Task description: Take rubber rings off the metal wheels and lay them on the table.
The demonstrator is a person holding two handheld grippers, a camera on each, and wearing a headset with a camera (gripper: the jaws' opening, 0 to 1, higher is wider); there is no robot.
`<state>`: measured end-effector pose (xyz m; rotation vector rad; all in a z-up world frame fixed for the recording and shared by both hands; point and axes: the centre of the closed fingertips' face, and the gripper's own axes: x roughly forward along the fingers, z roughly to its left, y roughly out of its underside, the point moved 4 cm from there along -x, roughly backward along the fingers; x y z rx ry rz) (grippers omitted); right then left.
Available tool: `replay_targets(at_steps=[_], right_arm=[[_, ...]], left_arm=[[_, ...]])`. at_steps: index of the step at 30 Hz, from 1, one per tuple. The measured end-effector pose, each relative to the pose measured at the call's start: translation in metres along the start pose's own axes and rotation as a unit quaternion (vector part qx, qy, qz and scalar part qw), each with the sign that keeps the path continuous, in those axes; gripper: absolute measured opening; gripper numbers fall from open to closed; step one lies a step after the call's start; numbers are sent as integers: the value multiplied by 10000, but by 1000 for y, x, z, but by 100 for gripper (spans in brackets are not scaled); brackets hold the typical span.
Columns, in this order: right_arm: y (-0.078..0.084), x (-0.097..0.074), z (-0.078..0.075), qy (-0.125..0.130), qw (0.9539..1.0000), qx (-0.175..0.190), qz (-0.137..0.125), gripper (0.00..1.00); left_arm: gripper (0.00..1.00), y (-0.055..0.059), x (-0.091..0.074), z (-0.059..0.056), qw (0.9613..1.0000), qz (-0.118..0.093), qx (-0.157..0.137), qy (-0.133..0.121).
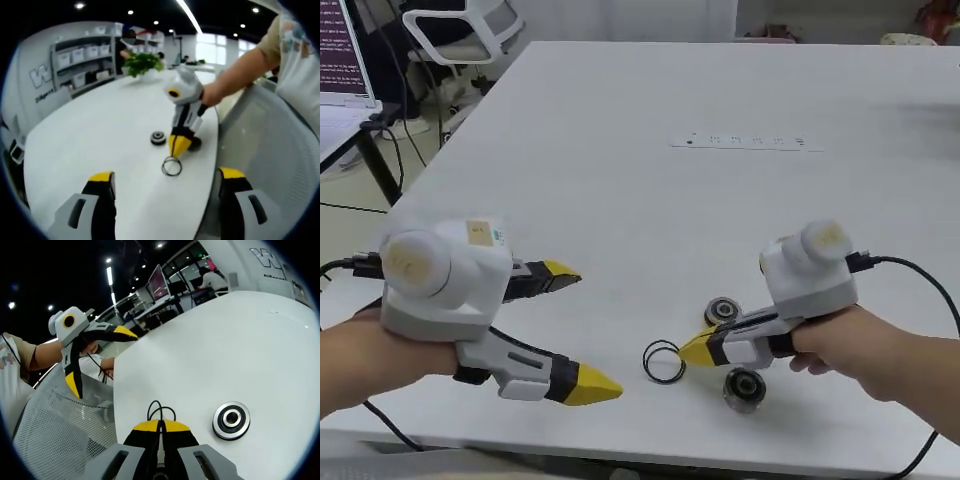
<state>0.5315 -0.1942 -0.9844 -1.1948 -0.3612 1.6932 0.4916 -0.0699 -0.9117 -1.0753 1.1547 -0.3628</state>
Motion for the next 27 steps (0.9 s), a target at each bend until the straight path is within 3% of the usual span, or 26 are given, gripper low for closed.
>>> replay_targets(at_steps=[17, 27], right_arm=[[7, 2, -6, 218, 9995, -130, 213, 1], [7, 3, -1, 192, 9989, -328, 266, 6]], left_arm=[[84, 2, 2, 1, 10000, 85, -33, 12], [83, 2, 5, 0, 9999, 114, -41, 54]])
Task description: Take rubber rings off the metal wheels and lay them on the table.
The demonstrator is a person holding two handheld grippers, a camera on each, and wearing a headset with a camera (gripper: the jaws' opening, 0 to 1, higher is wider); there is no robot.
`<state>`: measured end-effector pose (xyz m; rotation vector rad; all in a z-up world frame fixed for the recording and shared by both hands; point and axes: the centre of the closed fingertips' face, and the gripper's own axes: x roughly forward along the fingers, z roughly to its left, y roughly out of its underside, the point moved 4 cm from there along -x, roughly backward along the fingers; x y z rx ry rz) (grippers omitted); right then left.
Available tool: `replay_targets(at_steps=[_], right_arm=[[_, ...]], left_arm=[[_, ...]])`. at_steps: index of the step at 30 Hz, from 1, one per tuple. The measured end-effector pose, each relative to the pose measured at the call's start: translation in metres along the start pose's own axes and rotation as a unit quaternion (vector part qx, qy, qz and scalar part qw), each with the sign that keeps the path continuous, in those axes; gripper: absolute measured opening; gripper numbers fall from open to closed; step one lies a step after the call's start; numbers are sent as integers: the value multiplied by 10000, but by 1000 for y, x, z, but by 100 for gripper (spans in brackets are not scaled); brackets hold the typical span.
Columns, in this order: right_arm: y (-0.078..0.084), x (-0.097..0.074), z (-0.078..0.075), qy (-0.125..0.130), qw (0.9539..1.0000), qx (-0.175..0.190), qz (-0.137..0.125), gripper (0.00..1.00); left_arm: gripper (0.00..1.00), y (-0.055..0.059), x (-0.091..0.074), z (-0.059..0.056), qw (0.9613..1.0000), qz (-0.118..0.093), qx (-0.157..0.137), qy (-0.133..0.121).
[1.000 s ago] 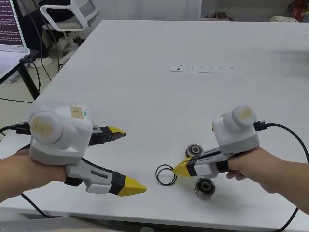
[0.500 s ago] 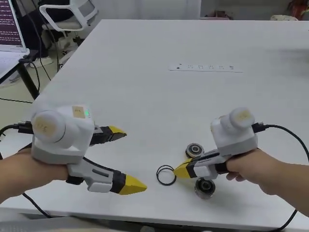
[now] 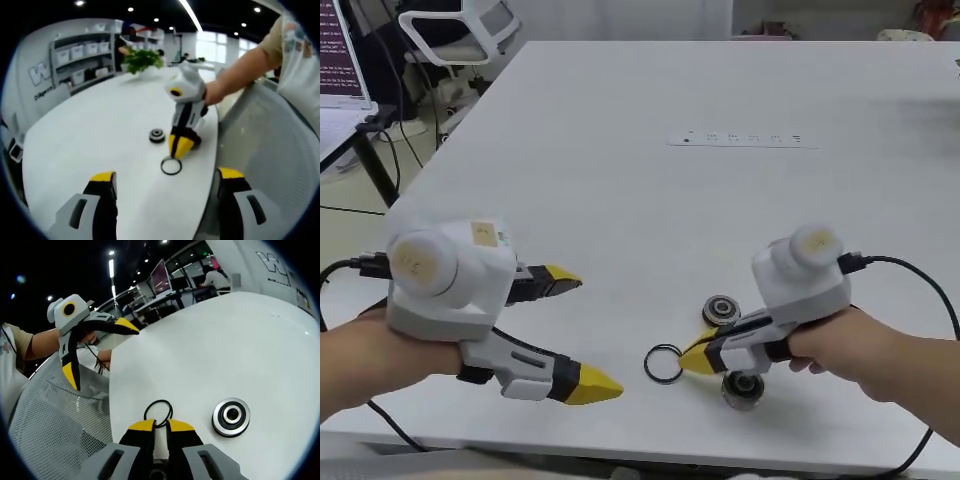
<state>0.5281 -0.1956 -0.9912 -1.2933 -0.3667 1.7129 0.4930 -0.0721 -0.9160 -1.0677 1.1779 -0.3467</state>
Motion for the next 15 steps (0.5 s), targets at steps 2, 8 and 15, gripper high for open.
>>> replay_targets(at_steps=[2, 8, 15], right_arm=[[-1, 0, 2, -9, 10000, -46, 5, 7], [-1, 1, 3, 49, 9994, -309, 131, 12], [1, -1, 6, 15, 9991, -405, 153, 19]], left_arm=[[82, 0, 0, 0, 10000, 4, 2, 4], [82, 1, 1, 0, 10000, 35, 6, 20], [82, 4, 2, 0, 9999, 89, -37, 37]])
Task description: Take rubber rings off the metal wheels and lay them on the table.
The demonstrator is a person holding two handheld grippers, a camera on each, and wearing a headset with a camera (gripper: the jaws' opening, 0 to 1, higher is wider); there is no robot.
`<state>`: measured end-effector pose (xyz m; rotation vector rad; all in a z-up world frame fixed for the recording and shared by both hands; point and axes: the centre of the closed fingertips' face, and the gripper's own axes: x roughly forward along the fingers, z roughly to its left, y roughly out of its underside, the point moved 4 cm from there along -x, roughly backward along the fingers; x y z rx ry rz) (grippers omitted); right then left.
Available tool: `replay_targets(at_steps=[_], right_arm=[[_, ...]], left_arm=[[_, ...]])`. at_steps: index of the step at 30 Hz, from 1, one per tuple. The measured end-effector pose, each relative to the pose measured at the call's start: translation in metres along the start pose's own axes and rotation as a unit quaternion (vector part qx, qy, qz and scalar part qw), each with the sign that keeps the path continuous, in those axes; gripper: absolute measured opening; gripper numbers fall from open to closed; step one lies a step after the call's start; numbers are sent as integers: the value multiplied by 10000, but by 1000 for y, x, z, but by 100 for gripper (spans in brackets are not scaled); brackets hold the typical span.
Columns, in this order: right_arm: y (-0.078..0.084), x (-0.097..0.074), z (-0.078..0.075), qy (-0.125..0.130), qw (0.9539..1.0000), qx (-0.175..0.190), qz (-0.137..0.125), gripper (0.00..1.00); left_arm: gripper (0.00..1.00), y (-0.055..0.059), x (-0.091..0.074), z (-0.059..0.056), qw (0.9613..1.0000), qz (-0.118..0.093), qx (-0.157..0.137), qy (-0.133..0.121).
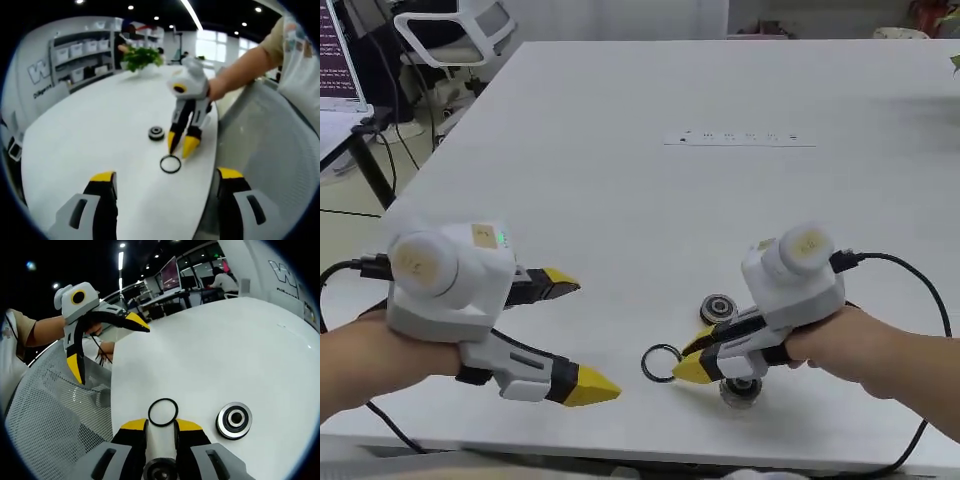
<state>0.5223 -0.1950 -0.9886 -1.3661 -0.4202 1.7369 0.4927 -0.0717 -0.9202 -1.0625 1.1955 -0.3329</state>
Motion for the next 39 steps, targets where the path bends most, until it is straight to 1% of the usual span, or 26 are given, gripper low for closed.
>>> replay_targets(at_steps=[3, 10, 15, 20, 24, 31, 34, 39], right_arm=[[-2, -3, 2, -11, 10000, -42, -29, 19], [-12, -18, -1, 69, 9995, -13, -315, 23], [-14, -31, -8, 210, 9985, 46, -502, 24], [-18, -50, -18, 407, 9963, 87, -757, 27], [-21, -63, -27, 605, 9933, 59, -983, 35], [-22, -78, -31, 789, 9903, -71, -1145, 40], [-21, -80, -34, 853, 9894, -39, -1176, 43], [-16, -81, -37, 992, 9888, 37, -1118, 56]], left_arm=[[82, 0, 0, 0, 10000, -5, -17, 15], [82, -5, 2, 2, 10000, -38, 24, 18], [82, -10, 4, 5, 10000, -57, 72, 35], [82, -16, 10, 8, 9999, -60, 107, 56], [81, -20, 16, 10, 9999, -43, 121, 116], [81, -26, 24, 18, 9998, -14, 144, 136], [80, -27, 28, 20, 9998, 13, 142, 149], [78, -29, 36, 22, 9998, 32, 108, 184]])
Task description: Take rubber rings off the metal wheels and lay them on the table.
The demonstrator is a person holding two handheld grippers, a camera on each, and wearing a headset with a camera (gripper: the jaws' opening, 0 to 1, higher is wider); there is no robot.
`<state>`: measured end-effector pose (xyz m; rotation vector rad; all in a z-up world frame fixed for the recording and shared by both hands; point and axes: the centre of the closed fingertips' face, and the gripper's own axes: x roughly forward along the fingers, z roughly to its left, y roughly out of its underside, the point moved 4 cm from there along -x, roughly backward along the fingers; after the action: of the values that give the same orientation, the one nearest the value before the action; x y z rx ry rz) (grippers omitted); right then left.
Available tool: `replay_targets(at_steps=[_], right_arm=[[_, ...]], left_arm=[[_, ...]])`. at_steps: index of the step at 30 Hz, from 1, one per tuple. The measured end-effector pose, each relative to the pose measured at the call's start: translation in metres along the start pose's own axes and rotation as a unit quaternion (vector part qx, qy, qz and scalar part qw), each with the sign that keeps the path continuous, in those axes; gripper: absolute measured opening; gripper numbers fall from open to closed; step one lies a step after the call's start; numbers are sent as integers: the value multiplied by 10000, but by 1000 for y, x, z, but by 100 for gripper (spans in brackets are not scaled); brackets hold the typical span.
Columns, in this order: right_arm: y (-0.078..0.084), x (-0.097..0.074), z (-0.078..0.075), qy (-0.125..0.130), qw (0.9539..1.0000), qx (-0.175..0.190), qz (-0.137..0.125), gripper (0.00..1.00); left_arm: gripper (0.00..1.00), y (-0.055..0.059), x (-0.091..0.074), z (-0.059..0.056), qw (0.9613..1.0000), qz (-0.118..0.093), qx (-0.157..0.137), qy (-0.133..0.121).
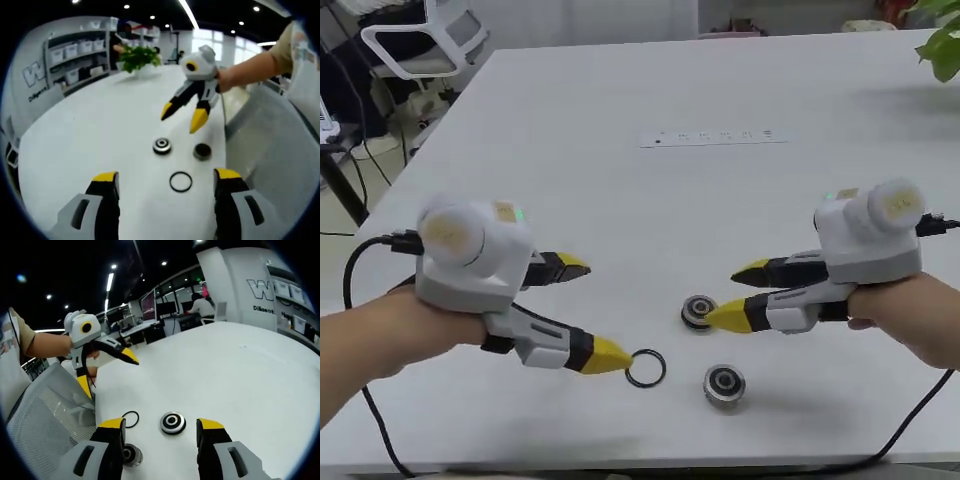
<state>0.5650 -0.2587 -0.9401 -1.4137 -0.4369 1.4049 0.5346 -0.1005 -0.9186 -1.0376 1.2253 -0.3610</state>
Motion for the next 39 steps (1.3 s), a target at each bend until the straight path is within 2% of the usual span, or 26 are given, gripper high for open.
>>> replay_targets(at_steps=[2, 7, 15, 21, 28, 39], right_arm=[[2, 0, -2, 55, 10000, 8, 19, 57], [7, 0, -6, 54, 10000, 45, 19, 53], [15, 4, -13, 129, 9999, 105, 4, 55], [22, 6, -16, 136, 9998, 141, 49, 55], [26, 10, -20, 143, 9998, 97, 38, 54], [33, 20, -23, 91, 9998, 108, 112, 41]], left_arm=[[76, 0, 4, 2, 10000, 13, 15, 24], [73, -4, 13, 4, 10000, 16, 1, 59], [69, -9, 30, 5, 9999, 46, 46, 129], [67, -7, 42, 11, 9998, 108, 47, 173], [63, -4, 53, 11, 9995, 210, 15, 232], [48, -8, 73, 11, 9992, 165, -36, 368]])
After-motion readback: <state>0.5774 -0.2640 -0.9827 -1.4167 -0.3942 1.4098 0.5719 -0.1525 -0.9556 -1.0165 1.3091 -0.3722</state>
